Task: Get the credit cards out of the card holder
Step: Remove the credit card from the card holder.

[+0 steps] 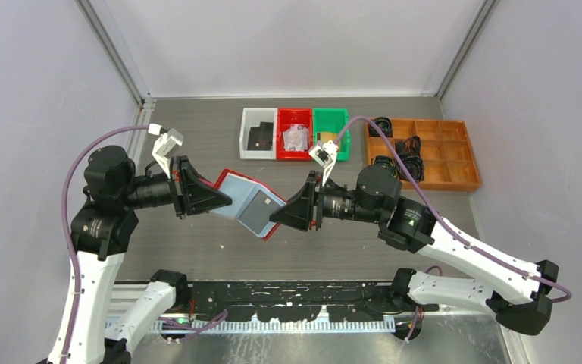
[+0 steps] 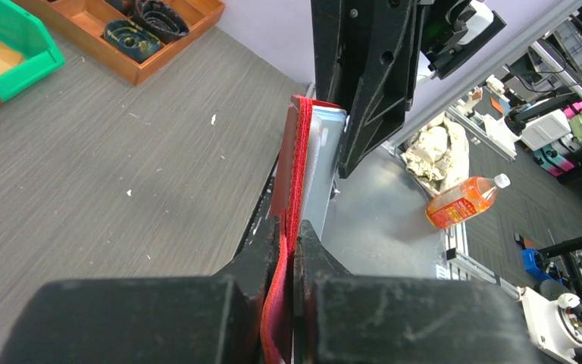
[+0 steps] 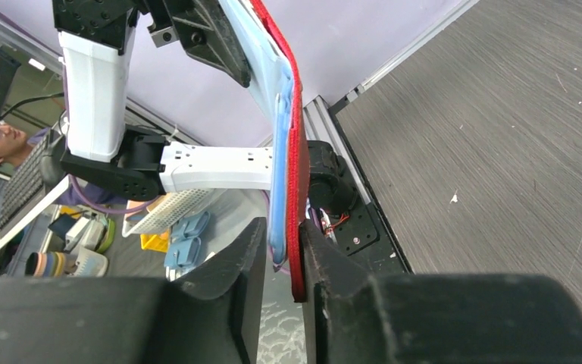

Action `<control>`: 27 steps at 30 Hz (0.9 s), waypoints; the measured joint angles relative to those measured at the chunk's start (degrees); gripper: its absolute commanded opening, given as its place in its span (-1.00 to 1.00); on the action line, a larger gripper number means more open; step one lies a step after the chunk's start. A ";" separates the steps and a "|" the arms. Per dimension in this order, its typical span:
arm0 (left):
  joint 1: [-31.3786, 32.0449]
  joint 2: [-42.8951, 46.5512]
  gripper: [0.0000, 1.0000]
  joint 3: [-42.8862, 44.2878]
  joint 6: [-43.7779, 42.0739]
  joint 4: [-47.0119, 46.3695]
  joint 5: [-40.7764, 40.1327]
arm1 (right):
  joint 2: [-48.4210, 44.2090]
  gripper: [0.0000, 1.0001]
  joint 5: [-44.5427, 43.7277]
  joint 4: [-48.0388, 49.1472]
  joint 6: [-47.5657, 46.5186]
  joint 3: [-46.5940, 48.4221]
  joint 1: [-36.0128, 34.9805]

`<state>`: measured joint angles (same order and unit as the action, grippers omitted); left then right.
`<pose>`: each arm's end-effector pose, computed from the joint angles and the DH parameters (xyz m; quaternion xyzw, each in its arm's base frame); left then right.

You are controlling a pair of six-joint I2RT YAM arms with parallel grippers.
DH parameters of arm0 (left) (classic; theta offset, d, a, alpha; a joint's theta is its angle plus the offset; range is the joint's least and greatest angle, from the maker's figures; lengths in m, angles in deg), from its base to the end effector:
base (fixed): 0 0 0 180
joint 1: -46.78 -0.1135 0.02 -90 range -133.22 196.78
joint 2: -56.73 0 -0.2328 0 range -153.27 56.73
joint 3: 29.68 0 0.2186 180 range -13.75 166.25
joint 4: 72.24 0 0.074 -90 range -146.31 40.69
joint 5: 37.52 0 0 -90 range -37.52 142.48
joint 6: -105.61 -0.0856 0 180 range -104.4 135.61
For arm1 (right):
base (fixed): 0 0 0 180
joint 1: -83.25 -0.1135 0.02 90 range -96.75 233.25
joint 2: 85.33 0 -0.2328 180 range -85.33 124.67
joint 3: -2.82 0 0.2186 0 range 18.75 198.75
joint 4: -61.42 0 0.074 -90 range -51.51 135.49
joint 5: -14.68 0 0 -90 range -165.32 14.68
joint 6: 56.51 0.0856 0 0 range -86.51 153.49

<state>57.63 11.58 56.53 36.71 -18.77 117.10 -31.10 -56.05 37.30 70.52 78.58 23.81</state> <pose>0.1119 -0.1002 0.3983 0.2747 0.6860 -0.5462 0.3944 0.0987 0.2227 0.3756 -0.2519 0.6767 0.5887 0.3635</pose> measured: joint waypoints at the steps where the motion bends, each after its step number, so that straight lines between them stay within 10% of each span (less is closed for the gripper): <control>1: 0.00 0.00 -1.00 0.00 0.00 -0.02 0.00 | -0.04 -0.38 0.24 0.07 -0.04 0.00 0.00; 27: 0.00 -0.50 -1.00 0.09 2.71 -1.03 0.02 | -1.16 -0.62 4.20 -0.96 -4.07 -0.66 0.00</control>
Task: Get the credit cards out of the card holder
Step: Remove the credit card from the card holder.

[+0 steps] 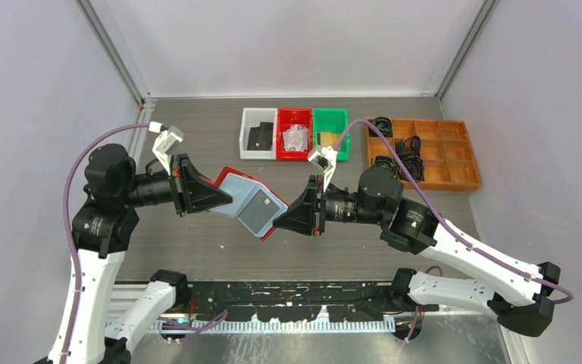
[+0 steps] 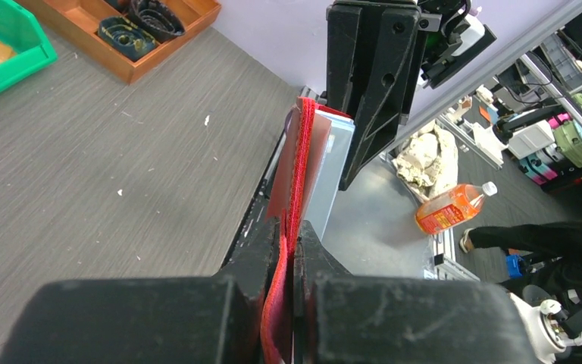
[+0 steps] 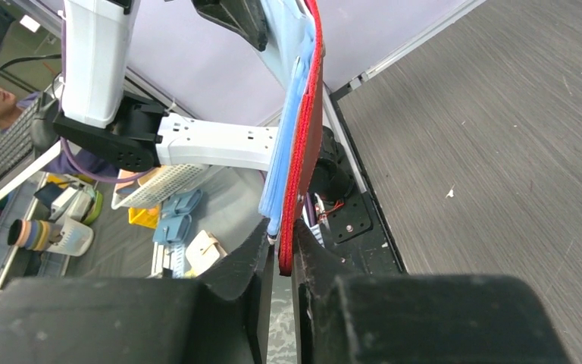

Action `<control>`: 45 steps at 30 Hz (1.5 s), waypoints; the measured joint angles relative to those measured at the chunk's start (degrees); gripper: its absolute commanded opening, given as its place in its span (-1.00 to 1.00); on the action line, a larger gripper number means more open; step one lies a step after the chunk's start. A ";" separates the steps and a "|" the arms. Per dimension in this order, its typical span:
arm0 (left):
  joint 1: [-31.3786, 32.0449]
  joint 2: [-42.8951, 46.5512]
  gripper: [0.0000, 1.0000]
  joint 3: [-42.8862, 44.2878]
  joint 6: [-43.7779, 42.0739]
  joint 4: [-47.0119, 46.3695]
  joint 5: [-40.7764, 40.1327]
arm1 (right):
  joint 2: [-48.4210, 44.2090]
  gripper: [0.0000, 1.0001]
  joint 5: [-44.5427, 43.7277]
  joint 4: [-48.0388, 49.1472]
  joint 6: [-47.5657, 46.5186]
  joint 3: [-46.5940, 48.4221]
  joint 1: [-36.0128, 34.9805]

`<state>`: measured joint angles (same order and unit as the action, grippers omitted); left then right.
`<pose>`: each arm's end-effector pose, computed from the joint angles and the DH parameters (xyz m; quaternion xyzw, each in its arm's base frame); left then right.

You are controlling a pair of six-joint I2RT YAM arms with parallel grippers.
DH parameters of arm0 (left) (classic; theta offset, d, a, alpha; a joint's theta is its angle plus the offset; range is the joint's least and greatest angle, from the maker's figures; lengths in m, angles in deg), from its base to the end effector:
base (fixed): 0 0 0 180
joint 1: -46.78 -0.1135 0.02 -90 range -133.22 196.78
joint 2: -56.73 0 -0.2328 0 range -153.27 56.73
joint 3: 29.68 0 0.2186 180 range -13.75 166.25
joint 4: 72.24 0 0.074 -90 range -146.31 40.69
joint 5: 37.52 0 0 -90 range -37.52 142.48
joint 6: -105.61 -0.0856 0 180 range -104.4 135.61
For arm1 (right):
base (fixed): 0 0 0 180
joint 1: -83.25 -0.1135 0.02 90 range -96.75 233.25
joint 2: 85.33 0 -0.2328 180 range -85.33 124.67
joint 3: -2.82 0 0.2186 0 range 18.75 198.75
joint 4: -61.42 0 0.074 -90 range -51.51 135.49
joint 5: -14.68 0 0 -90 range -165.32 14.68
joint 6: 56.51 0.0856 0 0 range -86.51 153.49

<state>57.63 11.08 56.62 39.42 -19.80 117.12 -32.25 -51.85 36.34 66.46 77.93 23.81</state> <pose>0.1145 -0.1007 0.3998 0.2611 0.6896 -0.5548 0.3852 0.0902 0.2198 0.3735 -0.2989 0.6596 0.5884 0.3597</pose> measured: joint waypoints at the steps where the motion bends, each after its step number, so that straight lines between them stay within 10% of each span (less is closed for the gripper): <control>1: 0.02 -0.04 -1.00 0.00 0.13 -0.11 0.00 | 0.02 -0.63 -0.26 -0.04 -0.15 0.00 0.00; 45: -0.11 0.68 -1.00 0.00 -4.83 0.72 -1.57 | 4.92 0.35 -8.31 13.57 6.34 -3.02 -0.02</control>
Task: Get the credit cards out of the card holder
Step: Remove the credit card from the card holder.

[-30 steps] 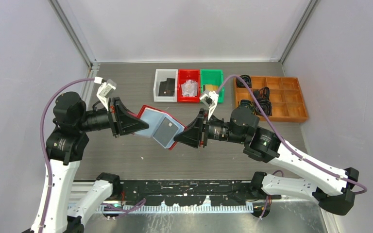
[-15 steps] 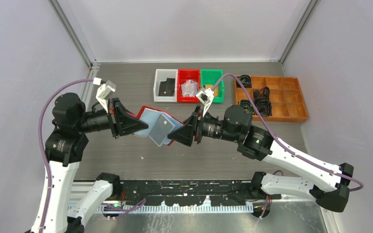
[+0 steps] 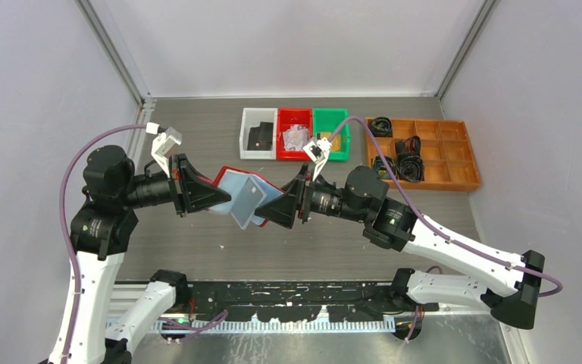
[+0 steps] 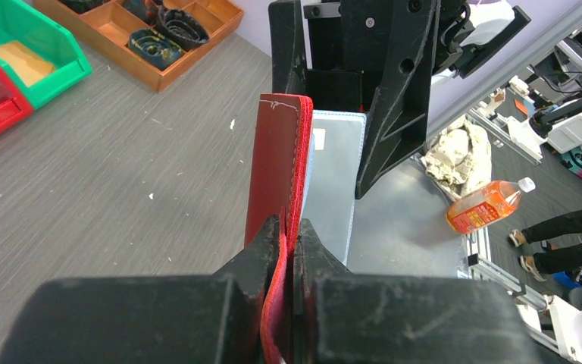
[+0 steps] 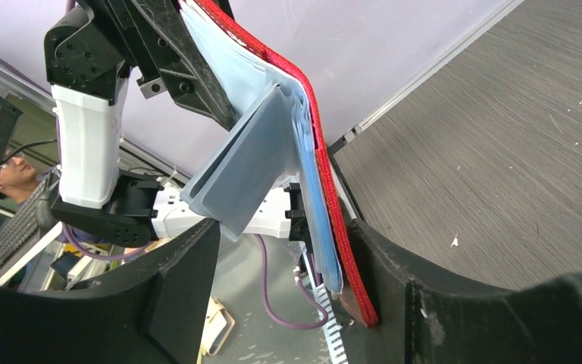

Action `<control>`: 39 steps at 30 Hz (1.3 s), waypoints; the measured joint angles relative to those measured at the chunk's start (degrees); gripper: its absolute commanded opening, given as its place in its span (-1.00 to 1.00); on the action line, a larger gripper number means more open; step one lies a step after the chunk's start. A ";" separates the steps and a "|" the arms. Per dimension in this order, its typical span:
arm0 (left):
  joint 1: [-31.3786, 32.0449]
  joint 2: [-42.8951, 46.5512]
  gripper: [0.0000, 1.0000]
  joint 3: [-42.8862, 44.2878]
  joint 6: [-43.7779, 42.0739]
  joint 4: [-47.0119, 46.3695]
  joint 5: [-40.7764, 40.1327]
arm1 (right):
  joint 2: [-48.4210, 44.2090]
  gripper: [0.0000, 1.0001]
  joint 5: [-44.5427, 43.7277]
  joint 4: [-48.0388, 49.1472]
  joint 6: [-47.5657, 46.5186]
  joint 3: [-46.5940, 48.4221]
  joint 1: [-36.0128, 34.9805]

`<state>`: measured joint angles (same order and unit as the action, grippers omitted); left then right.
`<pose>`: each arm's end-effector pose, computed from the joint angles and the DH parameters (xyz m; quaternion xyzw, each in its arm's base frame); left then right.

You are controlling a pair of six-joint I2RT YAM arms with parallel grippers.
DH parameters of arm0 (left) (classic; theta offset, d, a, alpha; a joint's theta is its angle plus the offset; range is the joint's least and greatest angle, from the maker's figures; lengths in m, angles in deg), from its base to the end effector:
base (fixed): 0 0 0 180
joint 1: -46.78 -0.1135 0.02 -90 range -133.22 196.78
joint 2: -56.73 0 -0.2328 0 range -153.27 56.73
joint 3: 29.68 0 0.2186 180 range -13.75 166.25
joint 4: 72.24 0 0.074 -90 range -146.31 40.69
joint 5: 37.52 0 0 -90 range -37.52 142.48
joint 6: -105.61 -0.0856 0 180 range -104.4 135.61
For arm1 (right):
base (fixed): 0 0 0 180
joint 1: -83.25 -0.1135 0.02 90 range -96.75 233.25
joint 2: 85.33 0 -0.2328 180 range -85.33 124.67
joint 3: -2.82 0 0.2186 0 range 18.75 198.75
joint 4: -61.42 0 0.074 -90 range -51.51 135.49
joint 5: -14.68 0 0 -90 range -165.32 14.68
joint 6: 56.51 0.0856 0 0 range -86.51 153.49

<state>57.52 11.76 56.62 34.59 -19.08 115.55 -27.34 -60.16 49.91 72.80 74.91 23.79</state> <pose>0.1133 -0.0992 0.3993 0.2814 0.6836 -0.5302 0.4153 0.1154 0.2397 0.3712 -0.2137 0.6577 0.6033 0.3973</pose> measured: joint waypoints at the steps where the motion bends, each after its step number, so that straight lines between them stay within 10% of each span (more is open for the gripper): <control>1: 0.00 0.00 -1.00 0.00 -0.07 0.04 -0.04 | 0.00 0.35 0.00 0.39 0.20 -0.26 0.00; 23: 0.02 1.60 -1.00 0.00 -8.98 4.90 -2.45 | 2.19 0.18 -8.44 -1.40 6.56 -0.50 0.02; 28: 0.02 1.46 -1.00 0.00 -8.96 5.01 -2.14 | 7.34 -0.41 -0.22 3.10 5.79 1.27 -0.94; 29: 0.00 1.44 -0.86 0.00 -8.98 5.01 -2.16 | 8.15 -0.55 0.94 3.17 5.64 1.95 -1.14; 33: -0.02 1.46 0.91 -0.04 -9.49 4.96 -2.14 | 9.05 -0.76 2.19 -0.42 4.09 5.07 -1.31; 39: -0.02 2.45 0.99 -2.45 -10.71 4.76 -2.19 | 10.21 -0.99 -5.66 -14.34 -0.35 14.32 -3.98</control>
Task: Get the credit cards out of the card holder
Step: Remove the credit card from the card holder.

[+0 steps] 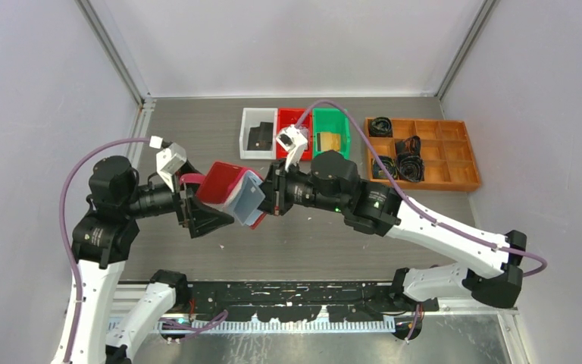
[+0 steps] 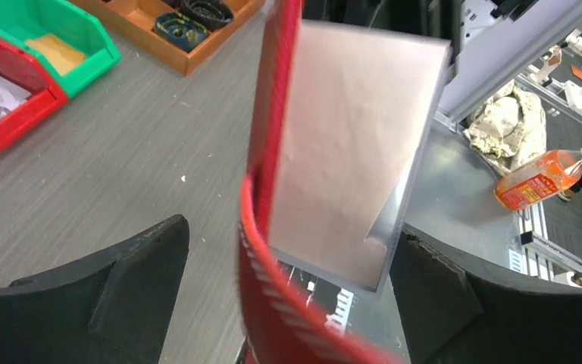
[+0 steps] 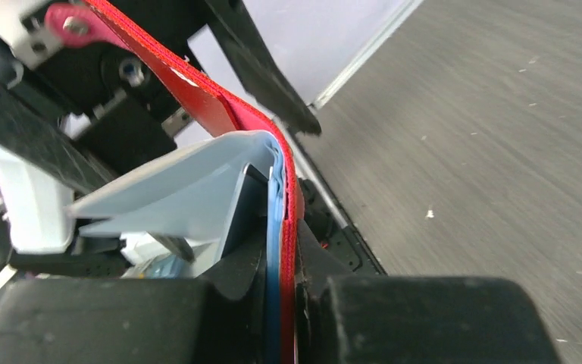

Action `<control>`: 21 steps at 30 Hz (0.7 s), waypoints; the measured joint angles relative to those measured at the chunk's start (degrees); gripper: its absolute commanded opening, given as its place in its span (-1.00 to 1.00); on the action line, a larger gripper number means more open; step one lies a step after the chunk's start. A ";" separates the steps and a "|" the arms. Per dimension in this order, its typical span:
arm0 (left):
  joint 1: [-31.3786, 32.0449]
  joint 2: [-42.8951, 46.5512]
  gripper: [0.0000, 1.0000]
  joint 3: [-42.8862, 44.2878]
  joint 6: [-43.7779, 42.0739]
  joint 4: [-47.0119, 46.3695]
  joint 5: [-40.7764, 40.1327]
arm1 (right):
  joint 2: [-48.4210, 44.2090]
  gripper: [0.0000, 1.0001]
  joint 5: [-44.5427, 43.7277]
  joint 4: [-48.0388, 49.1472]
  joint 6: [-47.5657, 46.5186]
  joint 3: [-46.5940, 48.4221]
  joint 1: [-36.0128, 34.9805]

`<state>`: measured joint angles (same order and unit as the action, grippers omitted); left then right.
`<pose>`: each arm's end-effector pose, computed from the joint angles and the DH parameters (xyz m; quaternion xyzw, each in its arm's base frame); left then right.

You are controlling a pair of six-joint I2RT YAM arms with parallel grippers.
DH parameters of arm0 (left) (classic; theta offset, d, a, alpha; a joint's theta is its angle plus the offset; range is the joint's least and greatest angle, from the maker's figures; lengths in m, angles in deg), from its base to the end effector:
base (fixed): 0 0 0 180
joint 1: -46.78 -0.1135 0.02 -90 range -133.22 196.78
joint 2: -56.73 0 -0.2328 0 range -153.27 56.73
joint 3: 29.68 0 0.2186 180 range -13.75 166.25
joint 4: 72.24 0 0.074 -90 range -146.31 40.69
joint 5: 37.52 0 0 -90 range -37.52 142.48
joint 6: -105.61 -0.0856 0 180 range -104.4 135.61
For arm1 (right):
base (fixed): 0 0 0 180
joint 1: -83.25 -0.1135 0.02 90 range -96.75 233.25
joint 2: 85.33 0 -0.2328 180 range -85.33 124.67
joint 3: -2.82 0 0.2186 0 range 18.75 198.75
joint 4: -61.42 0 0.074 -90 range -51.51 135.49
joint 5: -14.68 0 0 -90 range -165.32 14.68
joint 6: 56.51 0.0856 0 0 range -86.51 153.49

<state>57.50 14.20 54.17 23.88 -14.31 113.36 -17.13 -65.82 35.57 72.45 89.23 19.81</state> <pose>0.1074 -0.0964 0.3821 0.3175 0.6847 -0.4857 0.4411 0.1207 0.2731 0.3769 -0.2123 0.7215 0.5504 0.3626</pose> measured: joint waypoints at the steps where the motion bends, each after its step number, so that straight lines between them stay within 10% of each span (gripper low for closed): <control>1: 0.00 0.50 0.99 -1.01 -0.11 -0.20 -0.04 | 1.11 -0.99 -2.69 -3.37 -0.74 3.04 -0.83; 16: 2.34 7.02 0.98 -13.29 -14.19 -2.80 -13.07 | 29.20 -0.99 -33.42 -36.06 -8.76 39.28 -9.18; 21: 2.67 11.08 0.57 -16.00 -16.55 -7.65 -20.65 | 32.63 -0.99 -35.34 -39.85 -10.43 44.00 -10.47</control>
<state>60.17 25.29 38.17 7.33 -21.96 92.71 15.50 -101.16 -4.27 62.02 133.23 9.34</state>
